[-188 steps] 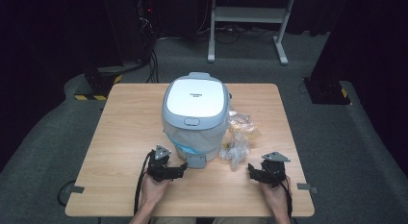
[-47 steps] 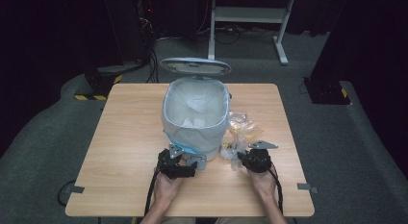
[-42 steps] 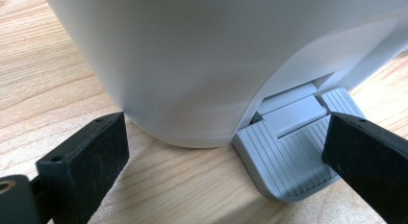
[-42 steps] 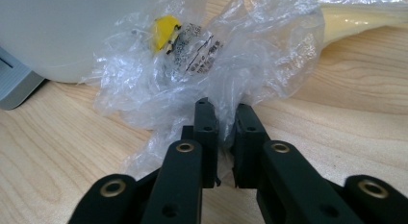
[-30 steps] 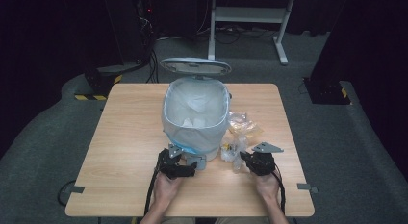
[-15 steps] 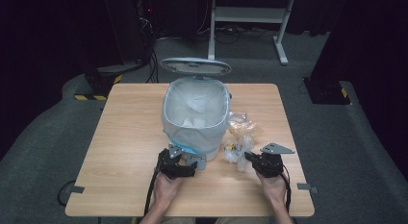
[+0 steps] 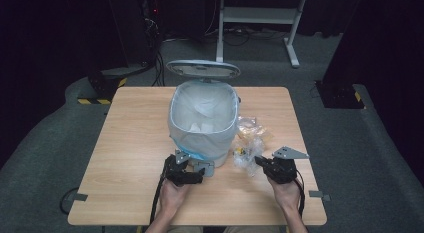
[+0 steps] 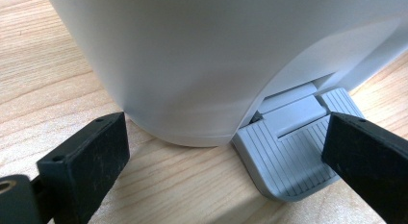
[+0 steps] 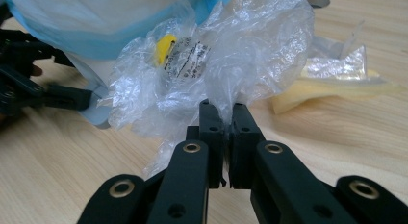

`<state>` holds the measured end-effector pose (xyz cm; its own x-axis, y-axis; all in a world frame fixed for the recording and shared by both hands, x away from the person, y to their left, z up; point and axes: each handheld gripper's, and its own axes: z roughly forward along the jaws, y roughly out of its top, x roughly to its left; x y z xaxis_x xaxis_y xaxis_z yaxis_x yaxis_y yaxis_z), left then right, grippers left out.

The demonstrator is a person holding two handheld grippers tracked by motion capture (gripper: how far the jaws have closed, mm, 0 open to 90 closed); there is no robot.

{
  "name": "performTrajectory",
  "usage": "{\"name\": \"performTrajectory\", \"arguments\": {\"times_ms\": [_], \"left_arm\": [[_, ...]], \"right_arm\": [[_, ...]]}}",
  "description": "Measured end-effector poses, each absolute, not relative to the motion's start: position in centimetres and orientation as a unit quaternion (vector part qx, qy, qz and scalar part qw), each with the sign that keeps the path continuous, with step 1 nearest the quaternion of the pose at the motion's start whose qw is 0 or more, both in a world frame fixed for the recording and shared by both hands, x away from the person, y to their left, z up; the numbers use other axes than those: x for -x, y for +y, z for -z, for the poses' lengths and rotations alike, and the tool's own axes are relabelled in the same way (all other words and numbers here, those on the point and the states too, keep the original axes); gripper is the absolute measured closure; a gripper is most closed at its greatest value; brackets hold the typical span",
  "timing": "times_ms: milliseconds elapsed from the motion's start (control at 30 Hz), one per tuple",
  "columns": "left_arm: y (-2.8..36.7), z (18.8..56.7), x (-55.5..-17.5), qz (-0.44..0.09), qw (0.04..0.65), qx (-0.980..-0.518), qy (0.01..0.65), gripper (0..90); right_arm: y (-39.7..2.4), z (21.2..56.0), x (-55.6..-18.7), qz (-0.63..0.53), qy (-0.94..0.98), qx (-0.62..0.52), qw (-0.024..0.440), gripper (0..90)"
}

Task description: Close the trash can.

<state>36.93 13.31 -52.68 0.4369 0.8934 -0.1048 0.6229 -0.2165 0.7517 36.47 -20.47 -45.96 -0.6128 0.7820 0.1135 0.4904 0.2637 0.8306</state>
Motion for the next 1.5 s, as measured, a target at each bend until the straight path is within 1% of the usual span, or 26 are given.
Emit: {"name": "performTrajectory", "arguments": {"times_ms": [267,500,567,800,1500], "left_arm": [[13.3,52.7,-36.9,-0.179,0.377,-0.759,0.499,2.7],[13.3,52.7,-36.9,-0.18,0.377,-0.759,0.499,2.7],[13.3,52.7,-36.9,-0.18,0.377,-0.759,0.499,2.7],[13.3,52.7,-36.9,-0.179,0.377,-0.759,0.5,2.7],[13.3,52.7,-36.9,-0.179,0.377,-0.758,0.501,2.8]], "right_arm": [[-20.5,44.6,-36.4,-0.46,0.775,-0.404,0.159,86.8],[-21.0,43.0,-36.1,-0.469,0.769,-0.402,0.164,86.8],[-21.3,42.1,-35.9,-0.475,0.767,-0.399,0.164,86.8],[-21.4,40.6,-35.8,-0.481,0.768,-0.392,0.161,86.8],[-22.2,38.1,-35.2,-0.496,0.765,-0.378,0.162,86.9]]}}
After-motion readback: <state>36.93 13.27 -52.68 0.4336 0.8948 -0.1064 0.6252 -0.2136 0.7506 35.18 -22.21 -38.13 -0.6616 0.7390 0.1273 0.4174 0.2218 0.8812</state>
